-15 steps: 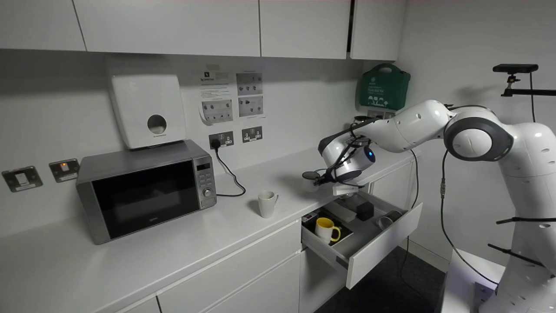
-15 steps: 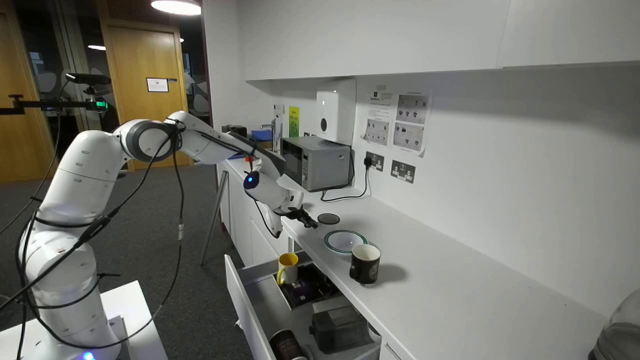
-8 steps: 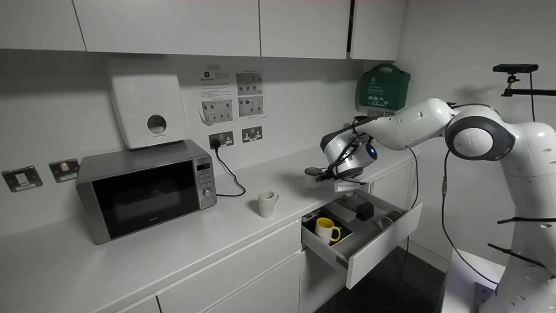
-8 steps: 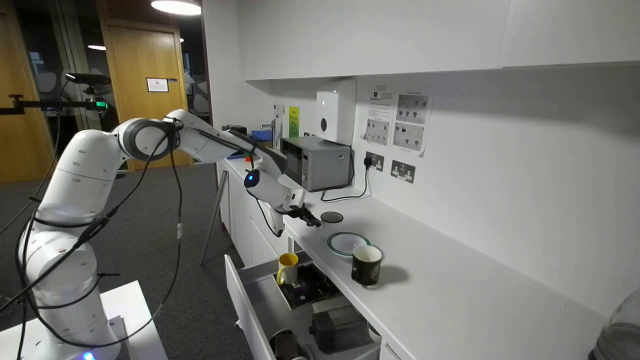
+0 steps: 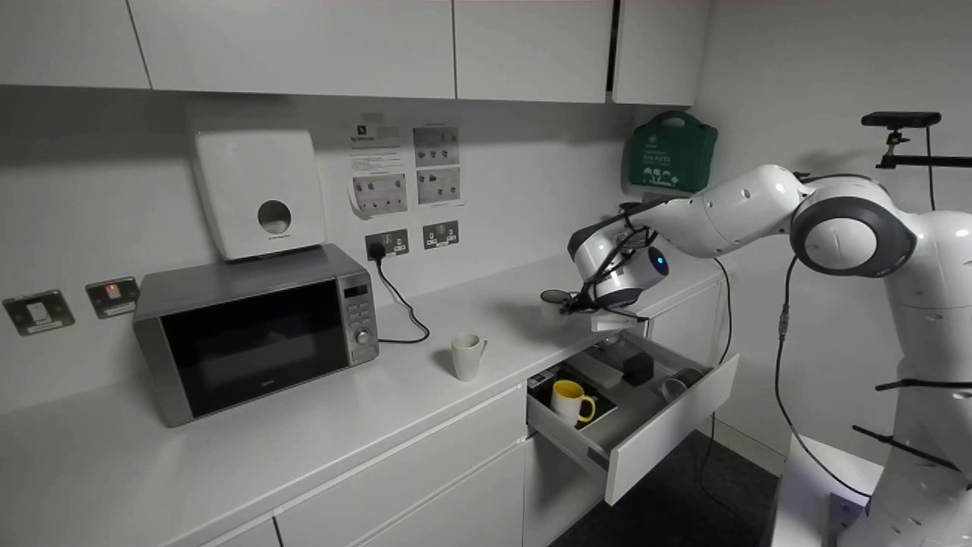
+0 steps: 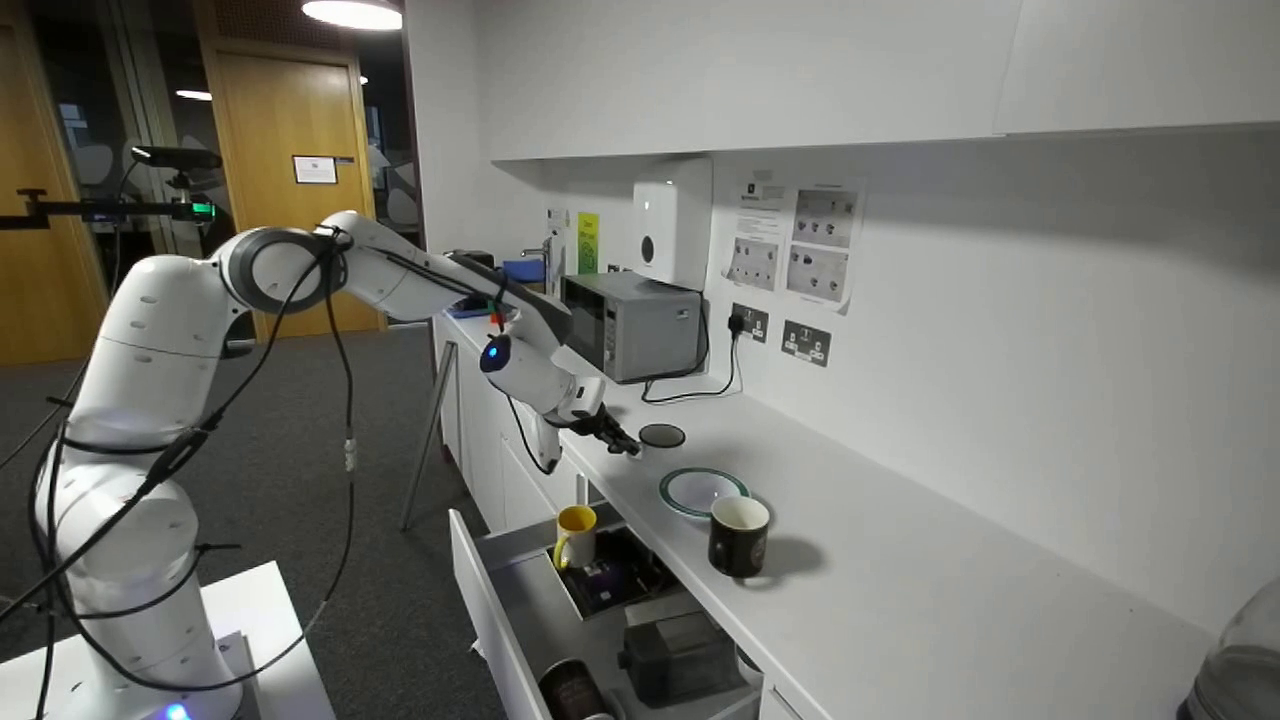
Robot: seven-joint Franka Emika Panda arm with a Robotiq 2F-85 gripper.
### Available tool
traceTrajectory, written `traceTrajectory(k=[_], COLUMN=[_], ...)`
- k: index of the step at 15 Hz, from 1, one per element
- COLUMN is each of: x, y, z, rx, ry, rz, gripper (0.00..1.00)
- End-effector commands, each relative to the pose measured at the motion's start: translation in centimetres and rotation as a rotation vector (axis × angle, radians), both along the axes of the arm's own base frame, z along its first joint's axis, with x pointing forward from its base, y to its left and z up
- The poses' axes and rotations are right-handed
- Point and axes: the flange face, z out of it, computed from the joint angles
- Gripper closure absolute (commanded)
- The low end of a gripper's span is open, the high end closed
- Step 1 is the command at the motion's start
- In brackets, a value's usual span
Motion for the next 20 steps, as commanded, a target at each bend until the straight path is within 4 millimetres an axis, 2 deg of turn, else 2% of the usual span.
traceTrajectory(k=[1, 6, 16, 20], x=[-2.9, -4.9, -9.3, -10.9], y=[0.0, 0.0, -0.4, -0.9], z=[1.5, 1.2, 2.4, 2.0], rx=[0.012, 0.028, 0.072, 0.094], ry=[0.004, 0.026, 0.032, 0.044], rz=[-0.007, -0.029, -0.046, -0.058], gripper=[0.96, 0.96, 0.96, 0.96])
